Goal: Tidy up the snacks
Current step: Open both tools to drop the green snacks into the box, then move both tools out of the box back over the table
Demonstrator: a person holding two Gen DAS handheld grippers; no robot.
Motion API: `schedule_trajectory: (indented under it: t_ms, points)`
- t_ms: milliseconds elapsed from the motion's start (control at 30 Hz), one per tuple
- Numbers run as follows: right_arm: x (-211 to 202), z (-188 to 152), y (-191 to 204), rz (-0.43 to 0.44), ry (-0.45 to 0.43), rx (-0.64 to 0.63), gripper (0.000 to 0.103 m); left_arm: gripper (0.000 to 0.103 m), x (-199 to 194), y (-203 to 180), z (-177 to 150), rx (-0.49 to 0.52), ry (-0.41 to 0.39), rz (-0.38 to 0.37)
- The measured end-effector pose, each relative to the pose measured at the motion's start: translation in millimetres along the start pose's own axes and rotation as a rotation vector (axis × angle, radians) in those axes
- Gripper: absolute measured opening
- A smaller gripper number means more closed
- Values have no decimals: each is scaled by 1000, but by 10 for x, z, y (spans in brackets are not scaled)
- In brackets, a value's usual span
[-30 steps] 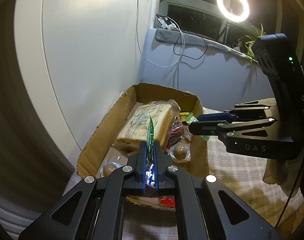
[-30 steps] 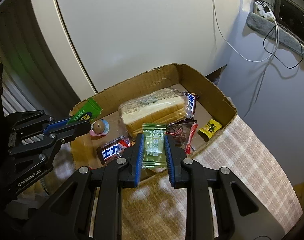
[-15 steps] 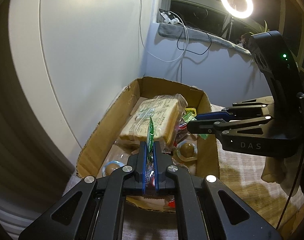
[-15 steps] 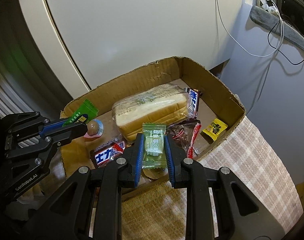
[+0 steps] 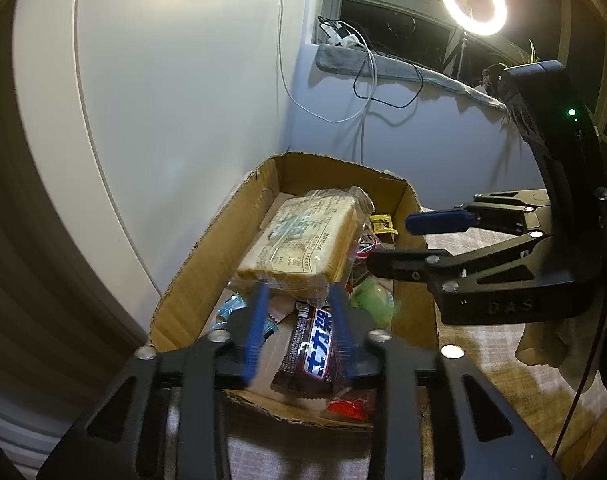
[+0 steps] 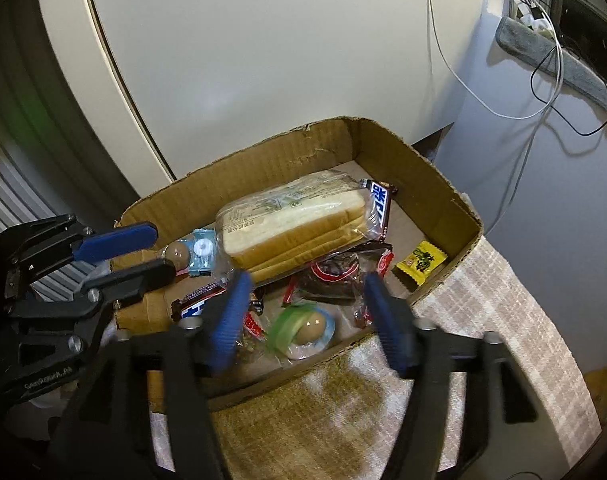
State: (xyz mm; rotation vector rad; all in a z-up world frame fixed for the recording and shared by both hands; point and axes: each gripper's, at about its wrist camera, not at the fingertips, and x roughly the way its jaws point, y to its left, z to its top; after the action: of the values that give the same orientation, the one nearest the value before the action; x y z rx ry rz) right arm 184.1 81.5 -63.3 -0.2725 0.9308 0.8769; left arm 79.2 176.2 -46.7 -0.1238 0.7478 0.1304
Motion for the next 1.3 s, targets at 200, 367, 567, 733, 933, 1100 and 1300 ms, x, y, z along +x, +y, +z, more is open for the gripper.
schedule_trajectory:
  t_ms: [200, 367, 567, 733, 933, 1100, 1300]
  points:
    - [-36, -14, 11, -24, 2, -14, 76, 51, -12, -34, -10, 8, -3, 1]
    - [-84, -39, -31, -38, -3, -4, 76, 61, -39, -60, 0, 11, -11, 4]
    - [-238, -117, -133, -54, -16, 23, 76, 78, -109, -124, -10, 19, -26, 17]
    - [-389, -229, -238, -92, -23, 41, 77, 81, -134, -219, -17, 37, -22, 30]
    - [-688, -456, -412, -140, -37, 68, 77, 81, -185, -370, -27, 41, -28, 10]
    - [-1021, -759, -645, -187, -50, 109, 77, 81, -218, -562, -26, 56, -38, -25]
    - [-1400, -1208, -1028, -245, -65, 203, 77, 81, -186, -899, -53, 102, -33, -76]
